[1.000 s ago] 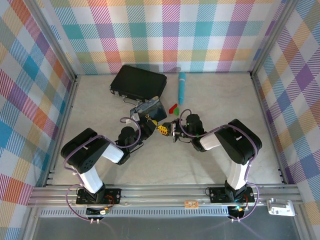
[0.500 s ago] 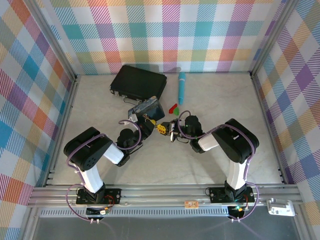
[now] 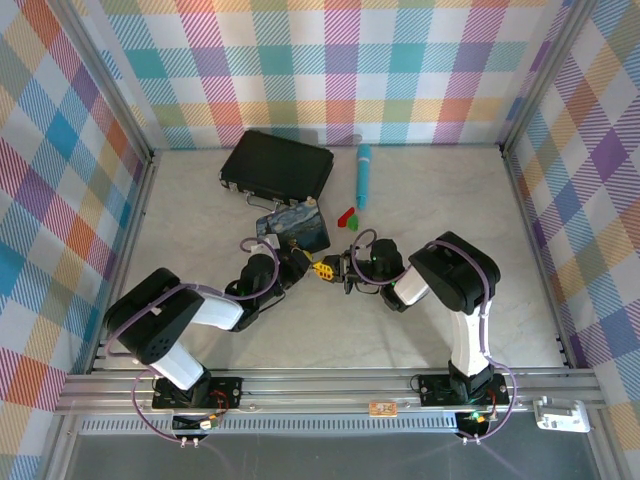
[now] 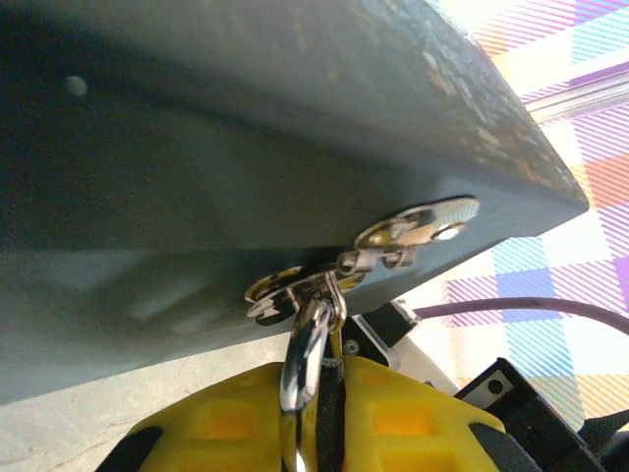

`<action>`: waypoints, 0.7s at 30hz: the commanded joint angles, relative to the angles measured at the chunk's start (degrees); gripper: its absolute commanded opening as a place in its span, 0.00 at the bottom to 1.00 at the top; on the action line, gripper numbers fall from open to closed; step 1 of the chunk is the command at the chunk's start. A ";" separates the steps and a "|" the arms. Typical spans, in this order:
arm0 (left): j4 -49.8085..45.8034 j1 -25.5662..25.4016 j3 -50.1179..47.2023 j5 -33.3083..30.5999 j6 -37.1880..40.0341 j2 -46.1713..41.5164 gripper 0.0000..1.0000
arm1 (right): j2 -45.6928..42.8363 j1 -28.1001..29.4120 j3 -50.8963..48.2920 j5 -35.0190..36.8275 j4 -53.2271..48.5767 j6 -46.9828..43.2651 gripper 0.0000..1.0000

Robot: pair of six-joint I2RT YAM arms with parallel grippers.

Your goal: Unlock a padlock with a key

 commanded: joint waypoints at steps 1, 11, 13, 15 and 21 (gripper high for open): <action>-14.30 -1.90 2.02 1.71 2.57 -4.53 0.00 | 0.42 -0.75 -1.23 3.13 5.64 -9.17 0.04; -32.16 -1.87 5.72 -3.49 4.08 -8.89 0.00 | -6.20 -0.84 -6.21 5.75 -10.80 -29.12 0.27; -33.38 -1.97 5.84 -4.34 3.99 -9.12 0.00 | -9.73 -0.83 -6.18 5.99 -18.72 -34.58 0.32; -34.86 -2.15 5.95 -5.22 4.33 -9.80 0.00 | -14.47 -0.84 -5.80 7.14 -28.09 -41.35 0.34; -41.94 -2.98 6.67 -8.71 6.54 -12.20 0.00 | -29.30 -0.75 -0.76 14.80 -58.78 -60.73 0.40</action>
